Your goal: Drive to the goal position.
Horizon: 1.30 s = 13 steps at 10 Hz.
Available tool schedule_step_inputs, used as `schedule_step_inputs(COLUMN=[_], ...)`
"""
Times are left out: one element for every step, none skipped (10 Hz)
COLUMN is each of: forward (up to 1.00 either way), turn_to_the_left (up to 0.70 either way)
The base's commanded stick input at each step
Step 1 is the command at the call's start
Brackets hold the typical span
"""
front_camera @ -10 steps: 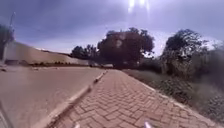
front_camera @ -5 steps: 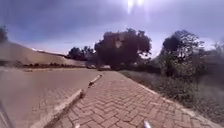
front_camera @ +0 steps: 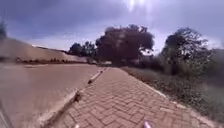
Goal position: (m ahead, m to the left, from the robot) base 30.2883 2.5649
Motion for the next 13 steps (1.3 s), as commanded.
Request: schedule_step_inputs(forward=[0.7,0.7,0.7,0.7,0.7,0.7,0.7,0.7,0.7,0.7,0.7,0.7,0.7], turn_to_the_left=[0.0,0.0,0.0,0.0,0.0,0.0,0.0,0.0,0.0,0.0,0.0,0.0,0.0])
